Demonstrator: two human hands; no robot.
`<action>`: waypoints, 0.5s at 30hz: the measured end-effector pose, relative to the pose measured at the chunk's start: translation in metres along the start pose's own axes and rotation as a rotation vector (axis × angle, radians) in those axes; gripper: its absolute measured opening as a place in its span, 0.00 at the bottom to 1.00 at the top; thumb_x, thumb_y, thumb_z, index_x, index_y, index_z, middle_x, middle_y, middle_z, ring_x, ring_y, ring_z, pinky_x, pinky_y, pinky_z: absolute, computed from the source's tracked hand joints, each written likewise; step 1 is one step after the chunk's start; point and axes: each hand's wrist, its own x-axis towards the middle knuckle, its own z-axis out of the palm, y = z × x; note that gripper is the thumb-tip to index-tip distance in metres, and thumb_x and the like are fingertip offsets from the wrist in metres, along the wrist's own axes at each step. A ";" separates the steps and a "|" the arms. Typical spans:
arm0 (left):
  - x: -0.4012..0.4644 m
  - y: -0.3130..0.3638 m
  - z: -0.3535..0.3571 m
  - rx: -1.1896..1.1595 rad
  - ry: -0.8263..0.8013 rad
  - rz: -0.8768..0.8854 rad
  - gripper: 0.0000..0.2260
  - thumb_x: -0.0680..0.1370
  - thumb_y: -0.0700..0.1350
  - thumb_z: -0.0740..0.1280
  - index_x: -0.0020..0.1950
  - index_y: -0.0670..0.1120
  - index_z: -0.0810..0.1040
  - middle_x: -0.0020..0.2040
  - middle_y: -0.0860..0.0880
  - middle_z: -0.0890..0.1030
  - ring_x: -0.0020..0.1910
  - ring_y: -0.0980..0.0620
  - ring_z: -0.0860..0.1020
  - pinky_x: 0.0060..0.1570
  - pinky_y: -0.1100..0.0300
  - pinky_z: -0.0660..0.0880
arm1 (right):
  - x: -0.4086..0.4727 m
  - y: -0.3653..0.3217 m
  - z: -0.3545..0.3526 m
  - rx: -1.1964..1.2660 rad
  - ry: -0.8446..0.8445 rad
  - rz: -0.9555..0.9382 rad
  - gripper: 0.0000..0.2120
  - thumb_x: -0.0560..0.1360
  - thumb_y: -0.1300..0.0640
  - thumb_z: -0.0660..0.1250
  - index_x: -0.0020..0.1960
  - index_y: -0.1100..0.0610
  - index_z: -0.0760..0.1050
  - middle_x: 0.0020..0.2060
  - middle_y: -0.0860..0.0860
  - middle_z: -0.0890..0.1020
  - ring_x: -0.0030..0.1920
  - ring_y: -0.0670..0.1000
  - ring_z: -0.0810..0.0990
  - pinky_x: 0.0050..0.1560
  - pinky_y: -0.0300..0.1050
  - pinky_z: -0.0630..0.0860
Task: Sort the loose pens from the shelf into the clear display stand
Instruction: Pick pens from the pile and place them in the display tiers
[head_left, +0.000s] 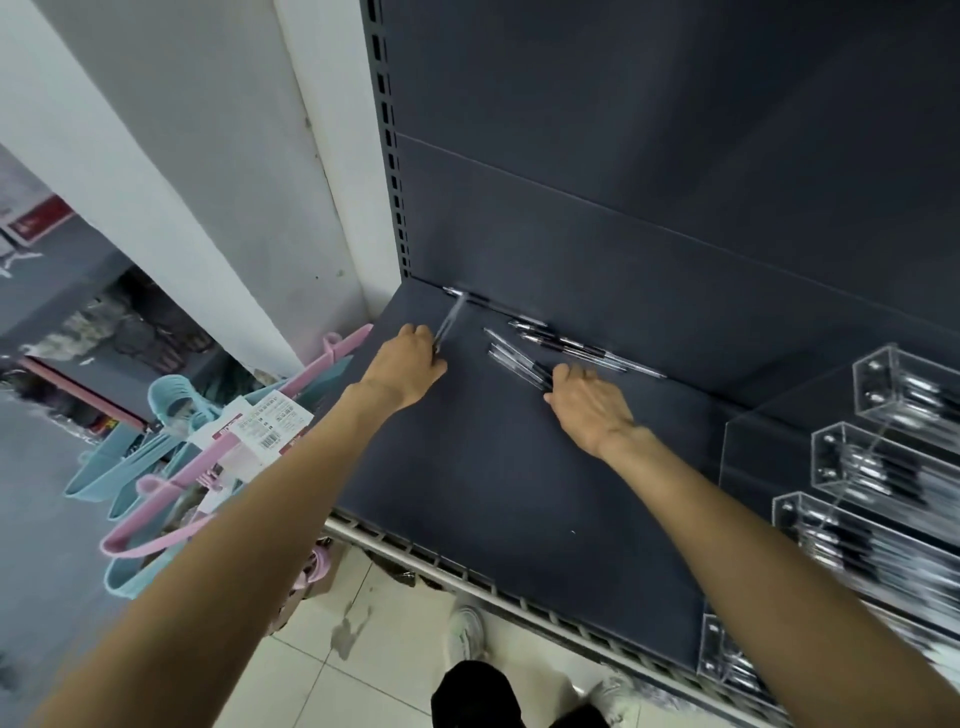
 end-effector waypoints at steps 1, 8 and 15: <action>-0.008 0.000 0.001 -0.142 0.010 -0.053 0.10 0.80 0.44 0.59 0.54 0.37 0.72 0.53 0.39 0.74 0.52 0.36 0.75 0.49 0.50 0.69 | -0.007 0.000 0.000 0.048 -0.006 0.019 0.14 0.82 0.53 0.52 0.60 0.63 0.65 0.58 0.60 0.73 0.58 0.59 0.73 0.50 0.51 0.72; -0.104 0.058 0.003 -1.483 -0.092 -0.207 0.10 0.82 0.40 0.56 0.48 0.44 0.77 0.39 0.50 0.74 0.32 0.58 0.71 0.33 0.66 0.66 | -0.089 -0.021 -0.018 1.394 -0.070 0.184 0.08 0.82 0.55 0.55 0.46 0.58 0.65 0.38 0.54 0.78 0.31 0.49 0.78 0.34 0.45 0.77; -0.151 0.095 0.018 -1.851 -0.188 -0.082 0.15 0.82 0.38 0.55 0.68 0.45 0.71 0.62 0.45 0.79 0.58 0.50 0.79 0.56 0.58 0.76 | -0.138 -0.035 -0.018 1.570 0.010 0.144 0.05 0.81 0.55 0.57 0.51 0.56 0.70 0.34 0.49 0.74 0.28 0.43 0.71 0.27 0.33 0.67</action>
